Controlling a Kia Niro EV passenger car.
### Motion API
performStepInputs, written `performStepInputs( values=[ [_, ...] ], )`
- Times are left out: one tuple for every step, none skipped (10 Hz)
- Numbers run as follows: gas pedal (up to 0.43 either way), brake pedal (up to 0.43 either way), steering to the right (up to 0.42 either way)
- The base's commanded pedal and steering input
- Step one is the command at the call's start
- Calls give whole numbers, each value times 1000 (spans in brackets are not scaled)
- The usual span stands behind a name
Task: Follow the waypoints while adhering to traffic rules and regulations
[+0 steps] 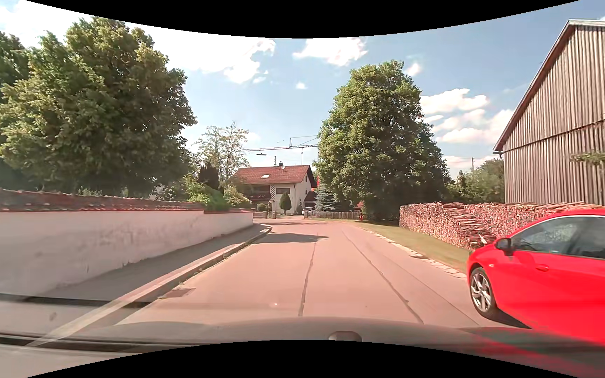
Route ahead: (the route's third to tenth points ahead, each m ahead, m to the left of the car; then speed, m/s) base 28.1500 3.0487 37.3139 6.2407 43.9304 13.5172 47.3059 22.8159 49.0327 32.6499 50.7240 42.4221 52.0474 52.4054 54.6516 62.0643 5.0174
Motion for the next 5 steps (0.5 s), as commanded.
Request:
performStepInputs(
  values=[
    [118,0,32],
    [118,0,32],
    [118,0,32],
    [118,0,32],
    [118,0,32]
  ],
)
